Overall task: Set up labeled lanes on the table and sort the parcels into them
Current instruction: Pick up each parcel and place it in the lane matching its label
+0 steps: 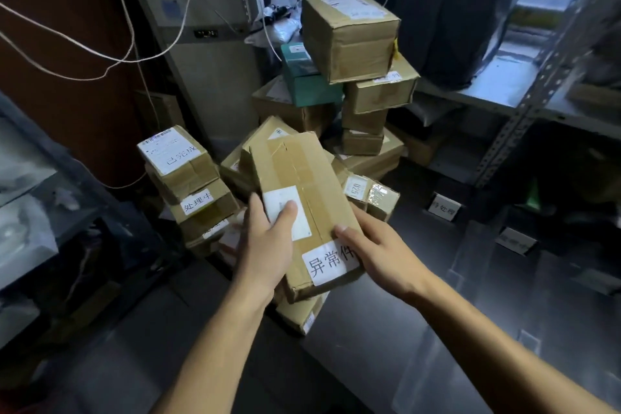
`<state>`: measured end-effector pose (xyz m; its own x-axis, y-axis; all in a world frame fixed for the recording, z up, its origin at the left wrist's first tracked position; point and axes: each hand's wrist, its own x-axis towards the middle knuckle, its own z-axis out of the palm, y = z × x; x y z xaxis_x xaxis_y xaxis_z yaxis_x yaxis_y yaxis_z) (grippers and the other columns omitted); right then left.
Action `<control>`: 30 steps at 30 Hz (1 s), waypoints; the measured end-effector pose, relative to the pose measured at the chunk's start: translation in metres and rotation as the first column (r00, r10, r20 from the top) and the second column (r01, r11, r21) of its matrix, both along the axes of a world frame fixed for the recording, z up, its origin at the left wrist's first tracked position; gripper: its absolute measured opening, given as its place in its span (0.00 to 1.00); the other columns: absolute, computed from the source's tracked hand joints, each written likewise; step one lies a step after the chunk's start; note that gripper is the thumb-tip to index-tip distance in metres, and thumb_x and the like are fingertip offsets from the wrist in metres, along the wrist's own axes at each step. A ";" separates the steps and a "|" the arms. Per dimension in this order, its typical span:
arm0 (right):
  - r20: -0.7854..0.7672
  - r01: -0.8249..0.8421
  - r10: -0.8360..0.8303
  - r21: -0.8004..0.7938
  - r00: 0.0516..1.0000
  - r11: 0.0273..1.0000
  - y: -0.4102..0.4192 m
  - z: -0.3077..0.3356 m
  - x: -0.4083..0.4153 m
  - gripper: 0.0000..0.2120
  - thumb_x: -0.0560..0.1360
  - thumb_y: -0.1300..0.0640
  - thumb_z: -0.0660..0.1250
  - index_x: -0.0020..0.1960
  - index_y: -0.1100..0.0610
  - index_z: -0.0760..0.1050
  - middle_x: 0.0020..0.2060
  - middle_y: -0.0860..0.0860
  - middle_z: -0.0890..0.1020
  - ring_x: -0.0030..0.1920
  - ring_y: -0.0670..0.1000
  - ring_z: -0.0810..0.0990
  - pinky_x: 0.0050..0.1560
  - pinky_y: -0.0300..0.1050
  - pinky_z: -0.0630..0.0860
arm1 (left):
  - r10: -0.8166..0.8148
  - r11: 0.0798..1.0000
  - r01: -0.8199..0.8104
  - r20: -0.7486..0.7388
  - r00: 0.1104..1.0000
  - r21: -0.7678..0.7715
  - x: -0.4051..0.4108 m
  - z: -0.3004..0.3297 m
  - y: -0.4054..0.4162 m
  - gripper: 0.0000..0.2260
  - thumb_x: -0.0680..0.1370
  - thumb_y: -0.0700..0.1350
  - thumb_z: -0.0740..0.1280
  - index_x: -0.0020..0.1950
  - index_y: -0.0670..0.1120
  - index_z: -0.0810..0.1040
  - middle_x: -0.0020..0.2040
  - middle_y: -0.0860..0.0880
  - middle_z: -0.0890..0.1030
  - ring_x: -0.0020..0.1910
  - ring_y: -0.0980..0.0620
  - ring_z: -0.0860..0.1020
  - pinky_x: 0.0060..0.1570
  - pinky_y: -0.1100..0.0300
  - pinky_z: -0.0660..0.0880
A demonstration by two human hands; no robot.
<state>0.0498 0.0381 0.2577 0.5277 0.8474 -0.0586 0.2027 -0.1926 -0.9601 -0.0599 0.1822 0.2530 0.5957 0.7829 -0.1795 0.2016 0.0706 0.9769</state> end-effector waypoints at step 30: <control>-0.067 0.866 -0.882 -0.168 0.467 0.471 -0.524 -0.037 -0.050 0.16 0.75 0.47 0.63 0.62 0.44 0.77 0.51 0.42 0.84 0.51 0.43 0.83 0.47 0.36 0.77 | -0.861 0.501 0.862 0.058 0.506 -0.083 0.123 -0.050 -0.492 0.12 0.78 0.46 0.68 0.60 0.56 0.74 0.56 0.57 0.82 0.53 0.57 0.82 0.54 0.52 0.80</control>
<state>-0.0002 -0.4862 0.2209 0.9696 -0.0674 -0.2351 -0.2445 -0.2888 -0.9256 0.0631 -0.3103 0.2034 0.9681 -0.1373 -0.2094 0.2046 -0.0486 0.9776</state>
